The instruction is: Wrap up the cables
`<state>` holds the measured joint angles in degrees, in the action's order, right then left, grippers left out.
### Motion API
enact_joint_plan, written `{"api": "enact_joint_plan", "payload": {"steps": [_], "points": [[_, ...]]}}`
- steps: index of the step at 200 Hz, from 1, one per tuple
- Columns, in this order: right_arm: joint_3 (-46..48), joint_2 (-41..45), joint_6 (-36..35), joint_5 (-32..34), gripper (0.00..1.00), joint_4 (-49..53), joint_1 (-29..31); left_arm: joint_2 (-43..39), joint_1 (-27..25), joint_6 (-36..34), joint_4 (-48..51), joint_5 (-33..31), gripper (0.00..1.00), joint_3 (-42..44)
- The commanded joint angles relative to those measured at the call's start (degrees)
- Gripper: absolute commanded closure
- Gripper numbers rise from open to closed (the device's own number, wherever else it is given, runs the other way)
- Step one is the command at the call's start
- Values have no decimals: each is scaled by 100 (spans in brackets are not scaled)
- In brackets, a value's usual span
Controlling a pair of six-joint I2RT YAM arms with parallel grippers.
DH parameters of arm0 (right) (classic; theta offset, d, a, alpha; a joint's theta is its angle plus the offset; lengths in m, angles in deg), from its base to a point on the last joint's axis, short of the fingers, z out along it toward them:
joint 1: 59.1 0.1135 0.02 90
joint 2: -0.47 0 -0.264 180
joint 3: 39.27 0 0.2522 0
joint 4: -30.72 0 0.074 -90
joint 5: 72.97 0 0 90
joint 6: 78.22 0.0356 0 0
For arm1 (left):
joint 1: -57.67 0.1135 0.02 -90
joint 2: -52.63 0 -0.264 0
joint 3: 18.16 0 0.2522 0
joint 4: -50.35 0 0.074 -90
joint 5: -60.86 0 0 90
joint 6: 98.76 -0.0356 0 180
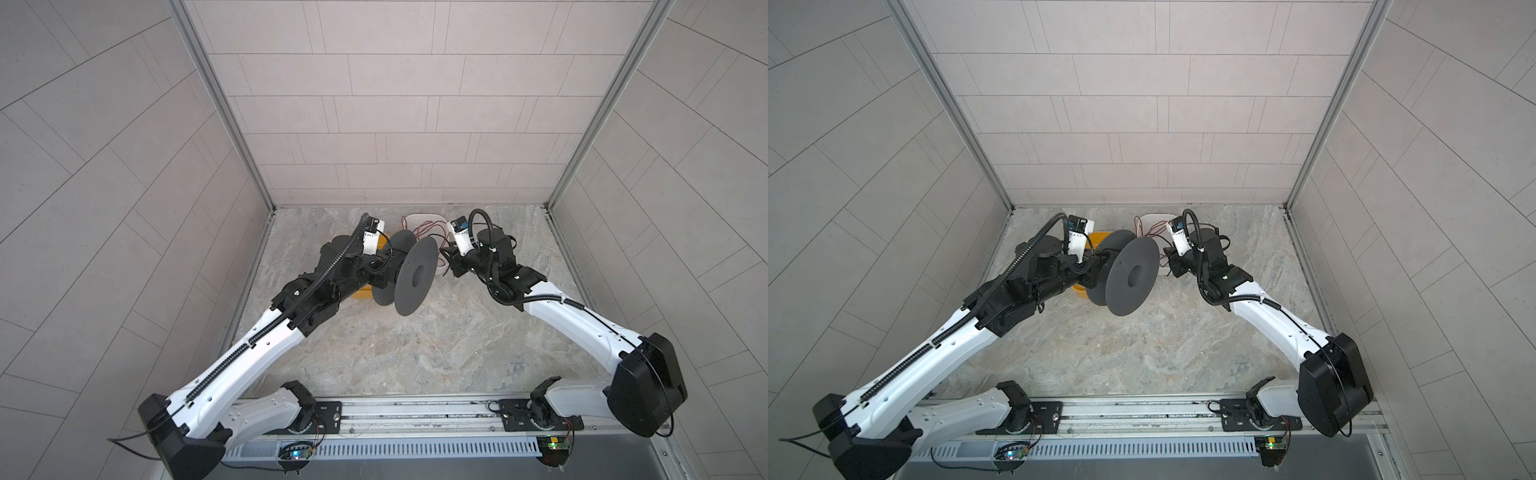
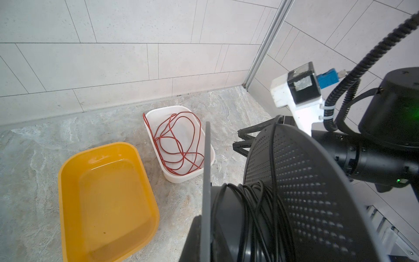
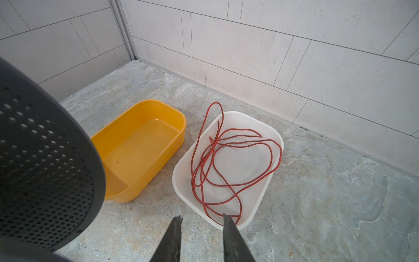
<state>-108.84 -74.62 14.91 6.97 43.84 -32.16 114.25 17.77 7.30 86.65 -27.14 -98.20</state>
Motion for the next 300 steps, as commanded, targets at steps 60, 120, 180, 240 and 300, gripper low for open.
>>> {"api": "enact_joint_plan", "payload": {"steps": [60, 120, 180, 240, 300], "points": [[877, 398, 373, -161, 89, -818, -16, 44, 40, 183, -245, -134, 100, -553], [1433, 381, 793, -299, 100, -1360, -21, 95, 240, 643, -557, -70, 100, -483], [1790, 208, 1297, -349, 100, -1746, 170, 172, 548, 1646, -1378, 165, 100, -81], [1780, 84, 1340, 120, 100, -1710, 1041, 96, 561, 2233, -2162, -856, 100, 523], [1591, -57, 1339, 489, 100, -1694, 1850, 108, 562, 2288, -2402, -1200, 100, 756]]}}
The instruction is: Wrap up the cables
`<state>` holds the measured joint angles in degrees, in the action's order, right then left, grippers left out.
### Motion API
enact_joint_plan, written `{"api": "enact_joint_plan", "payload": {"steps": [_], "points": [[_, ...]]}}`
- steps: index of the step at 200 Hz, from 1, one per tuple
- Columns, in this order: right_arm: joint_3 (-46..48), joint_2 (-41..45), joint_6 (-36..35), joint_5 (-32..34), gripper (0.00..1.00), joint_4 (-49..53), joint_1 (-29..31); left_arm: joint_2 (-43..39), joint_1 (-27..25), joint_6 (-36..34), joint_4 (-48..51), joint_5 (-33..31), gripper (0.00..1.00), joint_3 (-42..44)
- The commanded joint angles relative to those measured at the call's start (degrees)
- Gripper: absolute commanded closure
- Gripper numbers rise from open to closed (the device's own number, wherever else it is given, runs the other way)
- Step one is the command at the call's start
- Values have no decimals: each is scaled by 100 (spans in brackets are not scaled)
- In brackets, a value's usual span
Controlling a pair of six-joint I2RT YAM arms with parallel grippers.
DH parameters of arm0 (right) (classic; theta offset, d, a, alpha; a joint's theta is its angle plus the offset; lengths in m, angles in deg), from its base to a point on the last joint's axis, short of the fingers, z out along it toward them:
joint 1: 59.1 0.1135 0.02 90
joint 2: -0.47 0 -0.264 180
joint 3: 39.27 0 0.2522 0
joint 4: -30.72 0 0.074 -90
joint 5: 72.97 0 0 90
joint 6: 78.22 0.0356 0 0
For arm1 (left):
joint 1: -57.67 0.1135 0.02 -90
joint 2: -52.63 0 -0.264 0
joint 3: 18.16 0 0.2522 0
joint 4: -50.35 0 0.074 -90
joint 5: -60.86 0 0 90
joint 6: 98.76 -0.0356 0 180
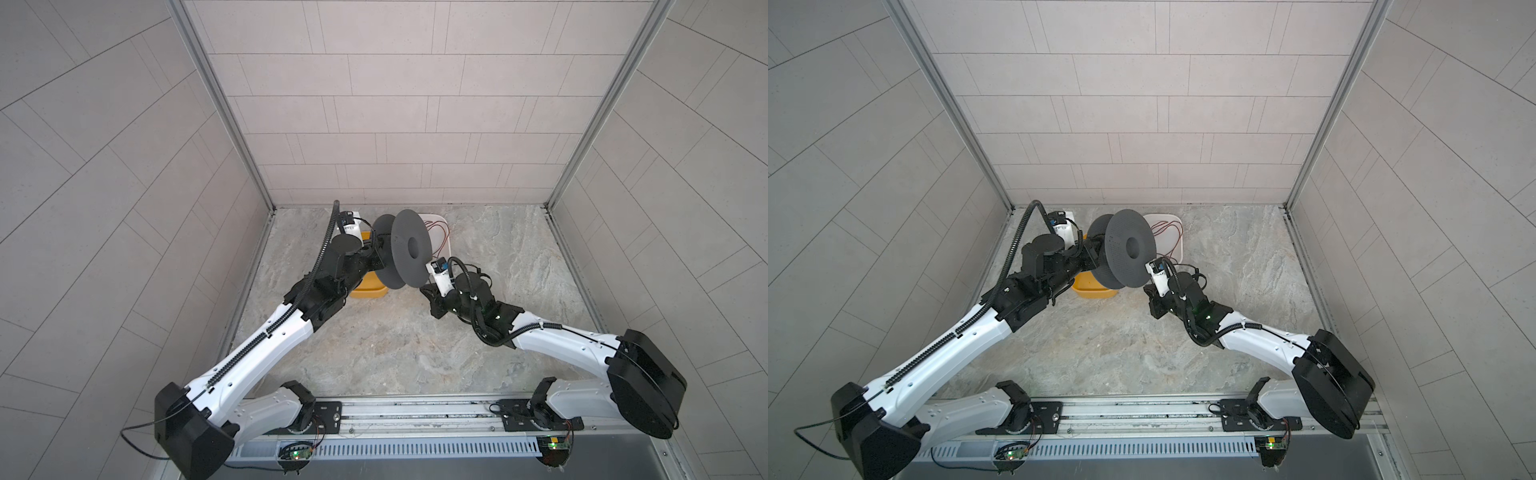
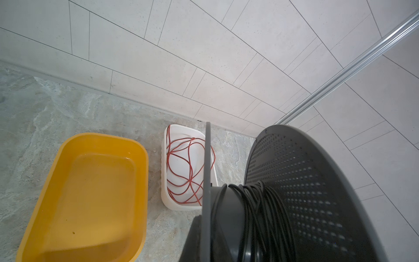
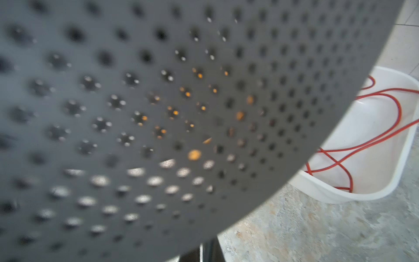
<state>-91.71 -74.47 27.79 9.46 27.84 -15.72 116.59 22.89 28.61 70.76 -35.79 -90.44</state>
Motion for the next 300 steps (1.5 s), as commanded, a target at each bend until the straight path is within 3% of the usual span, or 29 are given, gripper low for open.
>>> {"api": "enact_joint_plan", "payload": {"steps": [1, 36, 74, 90, 136, 166, 200, 209, 300], "points": [[-123, -73, 52, 243, 100, -94, 215, -128, 51, 162, -818, -331, 100, -19], [-97, -135, 79, 326, 93, -84, 373, -139, 51, 156, -846, -334, 100, 17], [56, 62, 86, 396, 93, 45, 382, -121, 51, 150, -850, -354, 100, 46], [163, 194, 65, 453, 100, 71, 382, -70, 53, 205, -930, -304, 100, 95], [227, 374, 96, 441, 100, 221, 408, 17, 60, 341, -1219, -274, 100, 209], [290, 419, 106, 464, 90, 232, 444, 84, 55, 359, -1279, -215, 100, 194], [461, 517, 113, 476, 91, 249, 452, 51, 57, 311, -1237, -252, 100, 200], [488, 538, 105, 476, 100, 245, 453, 50, 60, 298, -1240, -249, 100, 200], [159, 685, 73, 700, 100, 745, 672, 68, 57, 385, -1675, -67, 100, 523]]}}
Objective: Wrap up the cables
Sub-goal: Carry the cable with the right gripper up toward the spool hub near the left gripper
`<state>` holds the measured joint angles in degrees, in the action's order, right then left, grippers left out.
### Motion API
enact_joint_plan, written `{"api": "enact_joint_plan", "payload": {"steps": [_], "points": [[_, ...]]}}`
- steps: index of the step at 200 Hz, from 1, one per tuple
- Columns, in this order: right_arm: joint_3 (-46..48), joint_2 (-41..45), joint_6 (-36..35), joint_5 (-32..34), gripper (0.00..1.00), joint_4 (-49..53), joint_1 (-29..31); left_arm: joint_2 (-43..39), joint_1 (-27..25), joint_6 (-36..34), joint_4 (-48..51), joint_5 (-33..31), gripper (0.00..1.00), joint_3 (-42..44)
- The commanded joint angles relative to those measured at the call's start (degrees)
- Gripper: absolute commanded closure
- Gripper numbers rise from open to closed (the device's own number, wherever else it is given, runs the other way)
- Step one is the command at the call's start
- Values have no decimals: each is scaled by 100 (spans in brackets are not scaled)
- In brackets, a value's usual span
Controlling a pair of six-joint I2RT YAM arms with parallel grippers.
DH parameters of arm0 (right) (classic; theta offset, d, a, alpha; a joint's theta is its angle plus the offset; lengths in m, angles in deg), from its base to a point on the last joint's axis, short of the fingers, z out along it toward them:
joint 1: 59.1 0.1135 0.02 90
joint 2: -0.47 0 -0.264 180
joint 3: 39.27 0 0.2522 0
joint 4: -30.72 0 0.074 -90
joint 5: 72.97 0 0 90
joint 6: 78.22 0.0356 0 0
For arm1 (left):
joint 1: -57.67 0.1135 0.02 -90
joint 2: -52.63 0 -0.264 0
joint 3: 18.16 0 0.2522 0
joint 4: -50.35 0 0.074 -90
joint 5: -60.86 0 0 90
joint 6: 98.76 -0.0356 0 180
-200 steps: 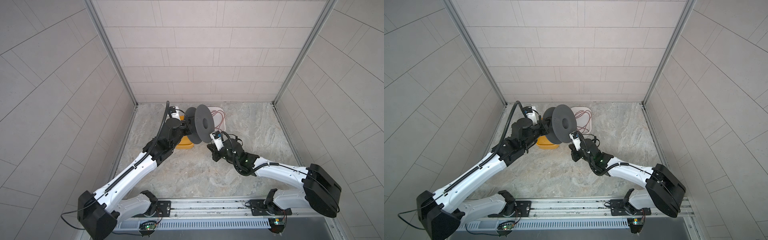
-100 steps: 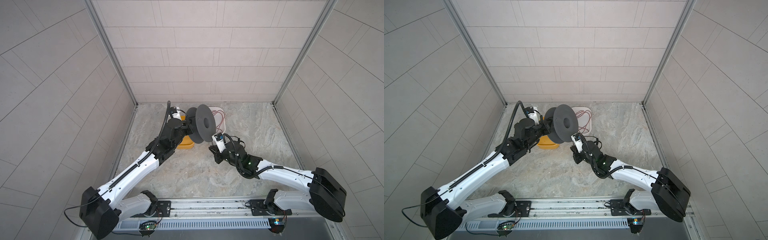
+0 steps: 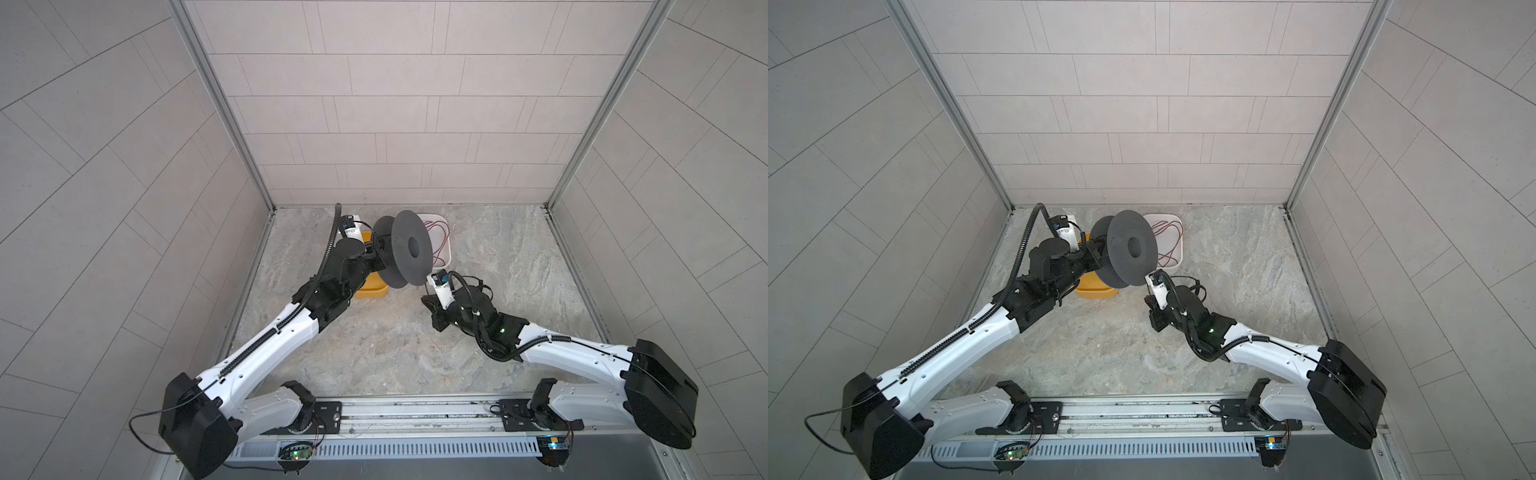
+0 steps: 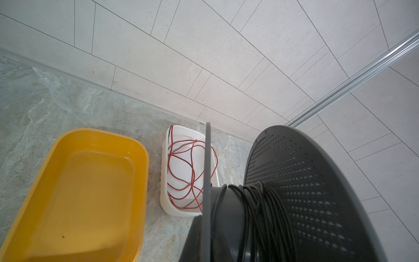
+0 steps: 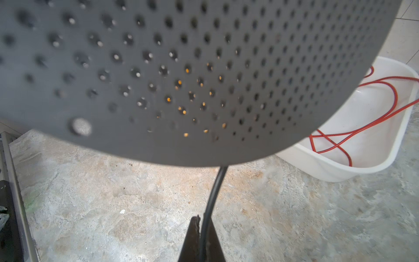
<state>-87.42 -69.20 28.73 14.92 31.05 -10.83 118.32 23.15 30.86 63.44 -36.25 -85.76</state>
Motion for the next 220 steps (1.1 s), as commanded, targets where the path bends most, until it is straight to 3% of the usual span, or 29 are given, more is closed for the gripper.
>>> {"api": "enact_joint_plan", "payload": {"steps": [1, 38, 84, 139, 220], "points": [[-274, 161, -23, 160, 100, 439, 187, -102, 32, 160, -948, -15, 100, 52], [-418, 461, -34, 321, 100, 859, 406, -23, 1, 325, -1339, 167, 100, 166], [-693, 589, -205, 396, 100, 1439, 826, 322, -322, 55, -1594, 71, 100, 96], [-1040, 692, -322, 417, 100, 1651, 955, 743, -936, -323, -1589, -577, 100, 76], [-1396, 413, -282, 602, 99, 1761, 969, 1040, -992, -3, -1579, -272, 100, 104]]}}
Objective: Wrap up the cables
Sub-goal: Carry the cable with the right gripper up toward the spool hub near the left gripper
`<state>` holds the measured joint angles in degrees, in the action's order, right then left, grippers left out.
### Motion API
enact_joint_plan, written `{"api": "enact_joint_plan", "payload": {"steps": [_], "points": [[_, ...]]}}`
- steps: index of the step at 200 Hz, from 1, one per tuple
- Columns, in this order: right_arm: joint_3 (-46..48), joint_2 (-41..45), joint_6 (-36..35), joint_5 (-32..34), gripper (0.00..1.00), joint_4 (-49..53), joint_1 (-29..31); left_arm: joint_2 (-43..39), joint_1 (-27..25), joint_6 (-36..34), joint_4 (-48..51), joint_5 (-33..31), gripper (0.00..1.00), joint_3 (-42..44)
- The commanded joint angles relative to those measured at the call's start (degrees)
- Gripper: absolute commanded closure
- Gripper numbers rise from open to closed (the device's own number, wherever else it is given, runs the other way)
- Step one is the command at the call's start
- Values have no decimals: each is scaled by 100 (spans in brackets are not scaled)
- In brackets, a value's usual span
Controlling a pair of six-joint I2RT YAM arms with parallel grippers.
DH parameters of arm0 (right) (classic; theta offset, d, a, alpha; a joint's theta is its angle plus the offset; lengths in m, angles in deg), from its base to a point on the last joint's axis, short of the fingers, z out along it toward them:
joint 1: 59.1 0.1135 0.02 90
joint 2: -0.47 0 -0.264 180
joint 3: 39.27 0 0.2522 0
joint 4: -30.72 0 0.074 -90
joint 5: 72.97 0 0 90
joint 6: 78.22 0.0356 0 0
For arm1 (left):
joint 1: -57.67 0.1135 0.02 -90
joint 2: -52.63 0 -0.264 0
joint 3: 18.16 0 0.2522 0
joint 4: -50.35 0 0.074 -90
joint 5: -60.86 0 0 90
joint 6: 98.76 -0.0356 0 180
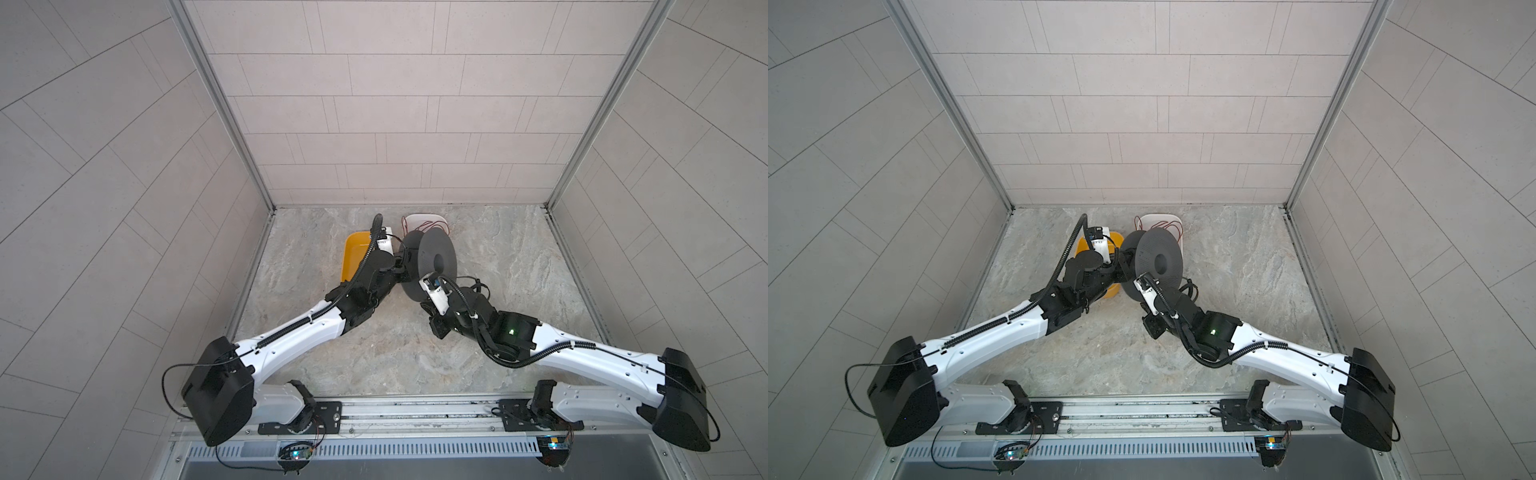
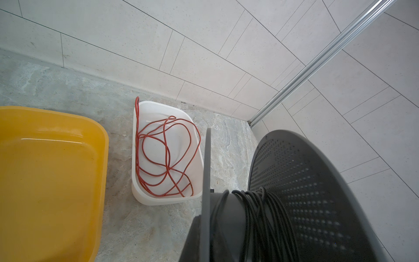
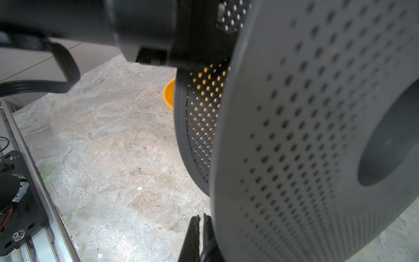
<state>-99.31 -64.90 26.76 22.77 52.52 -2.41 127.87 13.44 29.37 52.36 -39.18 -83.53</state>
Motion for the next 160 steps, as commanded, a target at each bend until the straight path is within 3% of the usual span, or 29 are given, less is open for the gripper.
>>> {"api": "enact_joint_plan", "payload": {"steps": [1, 78, 160], "points": [[-206, -19, -84, -180, 99, -392, 126, 86, -19, 153, -465, 29, 100, -120], [-76, 165, 206, 279, 92, -139, 141, 310, 26, 309, -224, 726, 100, -345], [39, 259, 210, 267, 85, -51, 141, 371, 289, 514, -444, 1276, 100, -223]]}}
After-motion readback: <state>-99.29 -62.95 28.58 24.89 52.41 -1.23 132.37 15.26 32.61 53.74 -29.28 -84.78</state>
